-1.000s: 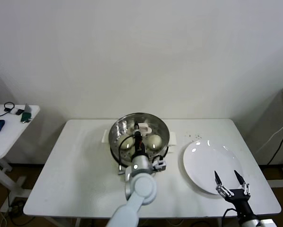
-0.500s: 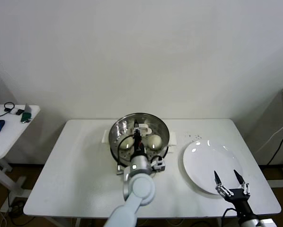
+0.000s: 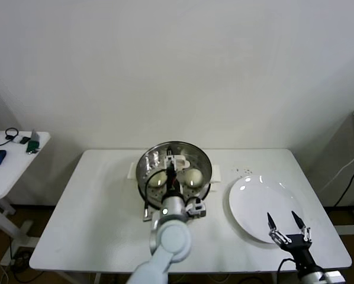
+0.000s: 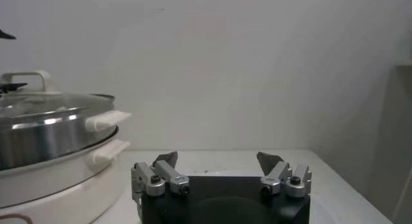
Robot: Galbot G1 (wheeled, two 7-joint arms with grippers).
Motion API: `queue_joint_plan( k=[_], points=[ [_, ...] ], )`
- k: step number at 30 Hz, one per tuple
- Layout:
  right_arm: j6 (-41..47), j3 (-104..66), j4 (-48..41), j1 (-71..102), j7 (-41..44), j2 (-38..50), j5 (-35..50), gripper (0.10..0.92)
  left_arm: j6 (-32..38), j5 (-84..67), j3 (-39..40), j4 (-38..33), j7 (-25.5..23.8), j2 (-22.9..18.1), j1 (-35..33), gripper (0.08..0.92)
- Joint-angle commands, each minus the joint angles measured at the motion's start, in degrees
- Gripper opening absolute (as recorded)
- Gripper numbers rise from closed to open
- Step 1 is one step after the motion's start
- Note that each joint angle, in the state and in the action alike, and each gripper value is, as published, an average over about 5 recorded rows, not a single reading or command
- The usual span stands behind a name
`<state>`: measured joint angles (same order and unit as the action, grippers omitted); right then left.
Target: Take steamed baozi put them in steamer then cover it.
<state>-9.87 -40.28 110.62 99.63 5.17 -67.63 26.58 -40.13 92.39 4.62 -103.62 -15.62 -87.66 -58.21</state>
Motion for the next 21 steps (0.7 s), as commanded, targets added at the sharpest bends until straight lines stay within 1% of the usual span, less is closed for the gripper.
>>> queue_joint_plan(
  k=[1,3,5,9,14,18,21],
  points=[
    [0.8,0.55,0.42,-0.38,-3.11,0.32,1.6,0.823,0.6,-13.12,1.43,-11.95,0.99,6.23,-3.28,0.779],
    [0.76,0.7,0.6,-0.38,-3.81,0.43,1.63,0.823,1.87,-16.89,0.9,-14.02,2.62,7.72,-4.71,0.811],
    [0.28,0.83,0.8,-0.19,-3.91,0.6,1.65,0.823,4.28,-20.36,-0.46,-15.62,5.37,8.72,-6.39,0.82],
    [-0.31,1.31,1.39,0.36,-4.66,1.18,1.4,0.823,9.13,-28.85,-3.97,-17.76,9.7,10.06,-9.79,0.822],
    [-0.47,1.35,1.26,-0.16,-4.98,0.27,0.99,0.823,17.01,-45.03,-10.12,-20.51,14.66,11.54,-15.35,0.823],
    [-0.6,1.39,1.17,-0.39,-5.19,-0.16,0.92,0.823,20.02,-63.91,-19.25,-22.25,18.96,11.36,-18.76,0.823],
    [-0.71,1.44,1.12,-0.52,-5.32,-0.37,0.92,0.823,21.07,-77.4,-28.24,-22.29,20.32,11.26,-20.0,0.823]
  ],
)
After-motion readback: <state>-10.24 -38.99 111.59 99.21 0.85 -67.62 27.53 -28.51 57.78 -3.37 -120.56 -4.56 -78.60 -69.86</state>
